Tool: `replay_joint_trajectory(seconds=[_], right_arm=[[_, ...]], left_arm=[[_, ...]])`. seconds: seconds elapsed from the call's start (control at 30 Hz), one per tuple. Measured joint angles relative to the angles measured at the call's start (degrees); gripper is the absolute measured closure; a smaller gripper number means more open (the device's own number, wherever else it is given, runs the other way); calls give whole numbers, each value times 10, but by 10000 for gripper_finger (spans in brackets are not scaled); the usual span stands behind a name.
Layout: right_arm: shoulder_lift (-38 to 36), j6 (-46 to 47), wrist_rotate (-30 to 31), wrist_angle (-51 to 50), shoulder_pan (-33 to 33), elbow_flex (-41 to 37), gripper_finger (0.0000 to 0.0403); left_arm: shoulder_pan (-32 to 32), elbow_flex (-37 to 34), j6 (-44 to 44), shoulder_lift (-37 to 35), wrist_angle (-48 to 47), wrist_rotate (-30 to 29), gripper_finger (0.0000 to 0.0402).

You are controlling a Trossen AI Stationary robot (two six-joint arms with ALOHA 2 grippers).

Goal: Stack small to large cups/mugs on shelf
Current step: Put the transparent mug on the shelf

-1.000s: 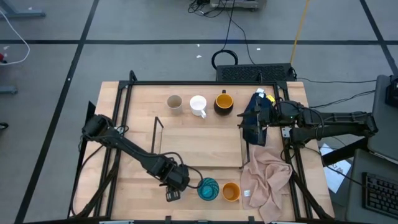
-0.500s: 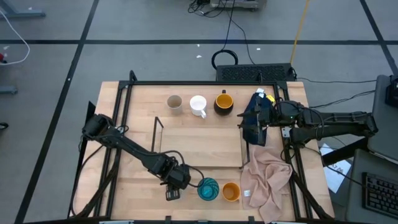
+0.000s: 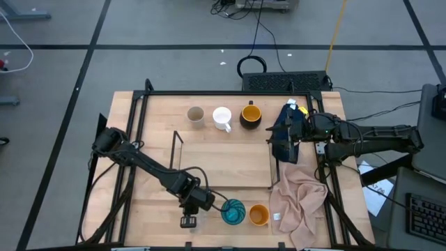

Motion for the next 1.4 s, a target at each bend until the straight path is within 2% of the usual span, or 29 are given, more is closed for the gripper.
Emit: replay_joint_trajectory(seconds=[0.17,0.3,0.43,0.6,0.73,0.93,1.07,1.17,1.4], right_arm=[[0,0,0,0,0,0,227],[0,0,0,0,0,0,227],[0,0,0,0,0,0,227],[0,0,0,0,0,0,227],[0,1,0,0,0,0,227],[0,2,0,0,0,0,227],[0,2,0,0,0,0,227],[0,12,0,0,0,0,227],[0,17,0,0,0,0,227]], left_arm=[[11,1,5,0,-12,4,398],[20,23,20,-1,-95,0,399],[28,60,46,-2,-179,-28,400],[44,119,87,-2,-235,-48,400],[56,176,110,-2,-313,-88,400],[75,282,129,-3,-462,-182,401],[95,356,176,-17,-453,-184,401],[108,417,201,-29,-458,-210,401],[128,488,267,-36,-456,-250,401]])
